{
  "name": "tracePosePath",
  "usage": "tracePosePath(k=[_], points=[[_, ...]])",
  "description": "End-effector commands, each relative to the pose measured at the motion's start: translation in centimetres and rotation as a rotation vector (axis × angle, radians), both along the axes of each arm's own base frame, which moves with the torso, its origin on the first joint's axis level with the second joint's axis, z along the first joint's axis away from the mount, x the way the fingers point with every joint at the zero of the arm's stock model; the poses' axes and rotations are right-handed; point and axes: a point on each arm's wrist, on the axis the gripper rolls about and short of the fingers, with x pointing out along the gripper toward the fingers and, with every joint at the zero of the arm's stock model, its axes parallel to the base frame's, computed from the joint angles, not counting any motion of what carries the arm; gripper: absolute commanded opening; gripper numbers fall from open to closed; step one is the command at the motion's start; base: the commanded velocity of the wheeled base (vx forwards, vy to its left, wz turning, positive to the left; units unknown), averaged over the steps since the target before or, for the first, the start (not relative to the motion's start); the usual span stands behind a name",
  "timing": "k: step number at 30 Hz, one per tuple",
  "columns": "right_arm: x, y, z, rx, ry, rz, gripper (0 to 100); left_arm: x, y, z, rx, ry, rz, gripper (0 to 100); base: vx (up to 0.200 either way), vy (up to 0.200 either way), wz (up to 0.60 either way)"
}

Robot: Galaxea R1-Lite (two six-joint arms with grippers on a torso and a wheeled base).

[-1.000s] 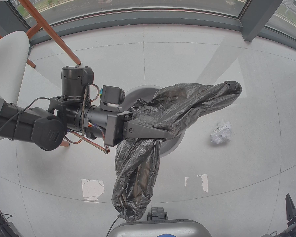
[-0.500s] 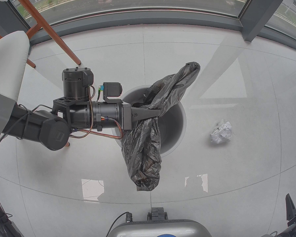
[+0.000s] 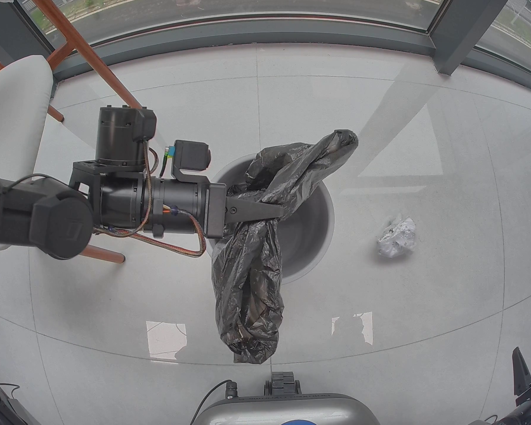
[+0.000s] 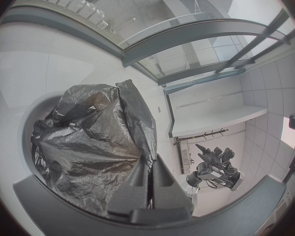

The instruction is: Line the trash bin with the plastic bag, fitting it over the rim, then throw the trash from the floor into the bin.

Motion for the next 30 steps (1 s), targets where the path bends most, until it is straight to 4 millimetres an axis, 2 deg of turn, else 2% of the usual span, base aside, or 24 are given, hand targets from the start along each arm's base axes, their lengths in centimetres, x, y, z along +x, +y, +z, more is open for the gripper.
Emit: tracePosePath(k=[1,2,4,7,8,12,17,20,22,30], points=[[-0.6,0.0,4.4,-0.009,-0.136,0.007,100,-1.7,0.3,2.7,-0.005,-0.137,-0.006,0,0.000,0.000,0.00],[0.5,0.0,7.1,-0.005,-0.132,0.015,100,-1.5,0.3,2.4,0.022,-0.180,0.012,0,0.000,0.000,0.00],[4.1,0.1,9.9,0.022,-0.061,0.050,100,-1.1,0.1,1.8,0.066,-0.223,0.044,0,0.000,0.000,0.00],[6.6,0.6,13.0,0.198,-0.029,0.133,100,-1.2,-0.1,1.5,0.077,-0.218,0.050,0,0.000,0.000,0.00],[8.9,1.2,13.7,0.300,0.061,0.183,100,-1.5,-0.5,1.3,0.078,-0.215,0.036,0,0.000,0.000,0.00],[13.8,5.0,16.5,0.569,0.265,0.362,100,-1.7,-0.8,1.2,0.082,-0.209,0.031,0,0.000,0.000,0.00],[19.9,10.7,16.7,0.665,0.565,0.434,100,-2.1,-1.1,0.6,0.089,-0.195,0.014,0,0.000,0.000,0.00],[21.9,13.2,15.9,0.646,0.644,0.491,100,-2.5,-1.5,0.3,0.095,-0.187,-0.003,0,0.000,0.000,0.00],[22.8,14.1,15.7,0.638,0.660,0.503,100,-2.6,-1.5,0.3,0.096,-0.186,-0.005,0,0.000,0.000,0.00],[28.5,18.9,14.9,0.624,0.667,0.529,100,-3.0,-1.8,0.3,0.097,-0.194,-0.019,0,0.000,0.000,0.00]])
